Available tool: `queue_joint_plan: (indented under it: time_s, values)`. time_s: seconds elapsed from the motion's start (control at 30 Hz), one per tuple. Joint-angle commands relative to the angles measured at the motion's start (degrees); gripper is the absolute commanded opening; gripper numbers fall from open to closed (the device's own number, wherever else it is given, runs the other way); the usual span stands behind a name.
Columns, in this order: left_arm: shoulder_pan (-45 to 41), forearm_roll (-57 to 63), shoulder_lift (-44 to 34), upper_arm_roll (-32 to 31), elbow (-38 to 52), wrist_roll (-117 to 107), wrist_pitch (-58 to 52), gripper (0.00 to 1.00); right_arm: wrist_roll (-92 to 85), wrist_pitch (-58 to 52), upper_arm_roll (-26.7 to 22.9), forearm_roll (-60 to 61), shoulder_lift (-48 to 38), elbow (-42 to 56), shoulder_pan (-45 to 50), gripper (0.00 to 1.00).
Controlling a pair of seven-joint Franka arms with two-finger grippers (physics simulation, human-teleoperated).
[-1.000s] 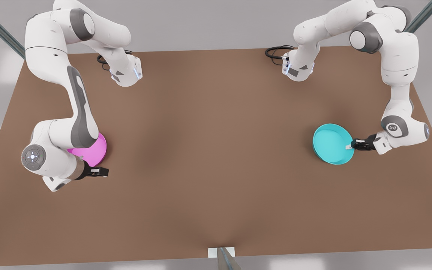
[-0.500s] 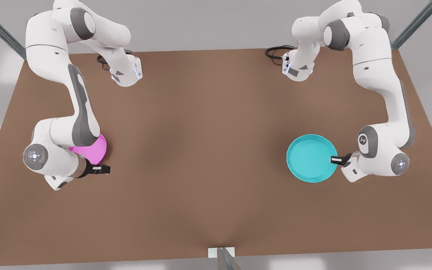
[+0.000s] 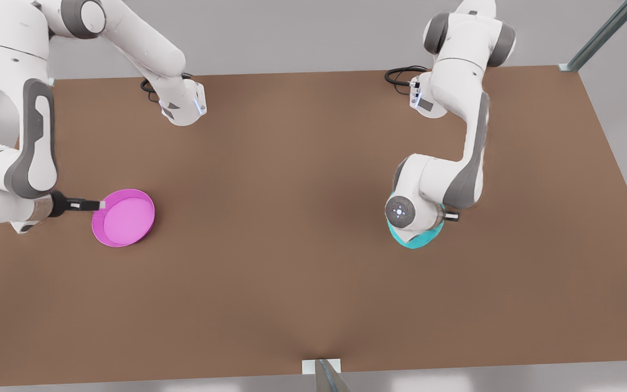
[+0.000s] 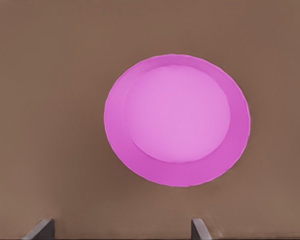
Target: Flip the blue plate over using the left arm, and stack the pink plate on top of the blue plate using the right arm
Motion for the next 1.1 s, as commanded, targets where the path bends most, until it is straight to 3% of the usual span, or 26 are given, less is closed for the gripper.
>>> queue_joint_plan:
  time_s: [0.0, 0.03, 0.13, 0.2, 0.27, 0.37, 0.63, 1.07]
  values:
    - [-0.70, 7.41, 0.13, 0.03, -0.01, -0.42, -0.69, 0.21, -0.21, 2.05, 0.20, 0.06, -0.95, -1.89, -0.63, 1.00]
    - [-2.54, 9.77, 0.39, 0.03, -0.01, -1.29, -2.44, 0.21, -0.47, 8.02, 0.21, 0.06, -3.23, -7.07, -2.64, 1.00]
    - [-8.34, 17.77, 2.41, 0.03, -0.01, -3.67, -5.69, 0.21, -8.82, 12.68, 0.21, 2.26, -2.89, -10.33, -11.00, 1.00]
    - [-13.27, 21.91, 4.61, 0.03, -0.01, -7.10, -9.83, 0.21, -9.35, 20.51, 0.29, 3.40, -1.66, -13.15, -10.21, 1.00]
    - [-17.40, 25.34, 6.81, 0.03, -0.10, -9.82, -11.94, 0.21, -25.86, 26.32, 1.00, 7.36, 2.99, -9.47, -7.31, 1.00]
    - [-23.37, 28.77, 9.80, 0.03, -0.10, -12.90, -16.07, 0.21, -36.68, 27.02, 1.00, 7.45, 7.75, -7.09, -7.22, 1.00]
    - [-27.51, 31.67, 15.69, 0.03, -0.01, -18.61, -17.83, 0.21, -28.07, 21.31, 0.38, 3.84, 8.54, -8.32, -10.91, 1.00]
    - [-33.66, 40.19, 23.07, -0.06, -0.01, -21.34, -24.24, 0.21, -28.25, 27.37, 0.29, -0.99, 15.92, -8.14, -10.91, 1.00]
